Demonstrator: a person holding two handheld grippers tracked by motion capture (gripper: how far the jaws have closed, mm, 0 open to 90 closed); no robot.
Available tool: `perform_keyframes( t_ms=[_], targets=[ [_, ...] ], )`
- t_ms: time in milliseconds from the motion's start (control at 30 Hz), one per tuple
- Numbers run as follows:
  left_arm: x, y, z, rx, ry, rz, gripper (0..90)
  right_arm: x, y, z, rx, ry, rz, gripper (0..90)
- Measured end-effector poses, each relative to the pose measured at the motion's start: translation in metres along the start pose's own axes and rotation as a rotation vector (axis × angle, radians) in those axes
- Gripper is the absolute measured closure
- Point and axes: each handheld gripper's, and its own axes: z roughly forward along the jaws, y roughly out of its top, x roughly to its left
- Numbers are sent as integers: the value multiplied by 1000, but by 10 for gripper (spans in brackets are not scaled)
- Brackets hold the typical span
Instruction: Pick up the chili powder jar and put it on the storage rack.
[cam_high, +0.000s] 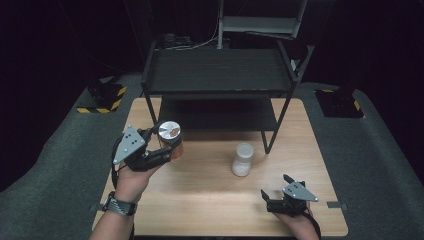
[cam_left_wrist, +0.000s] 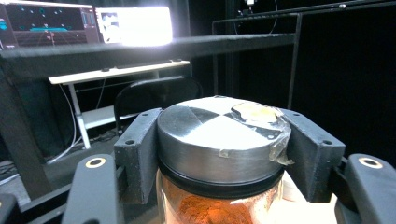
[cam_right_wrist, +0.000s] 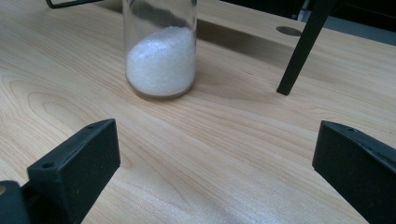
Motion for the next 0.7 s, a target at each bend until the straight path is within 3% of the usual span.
perform_keyframes(
  t_ms=[200,433,700],
  targets=[
    [5,17,0,-24,2,-12,347,0,0,0,-1,1,2,0],
    [5,46,5,-27,31,41,347,-1,0,0,-2,3,4,0],
    [12,61,15,-44,40,15,347,0,-1,0,-5,2,-1,0]
  ],
)
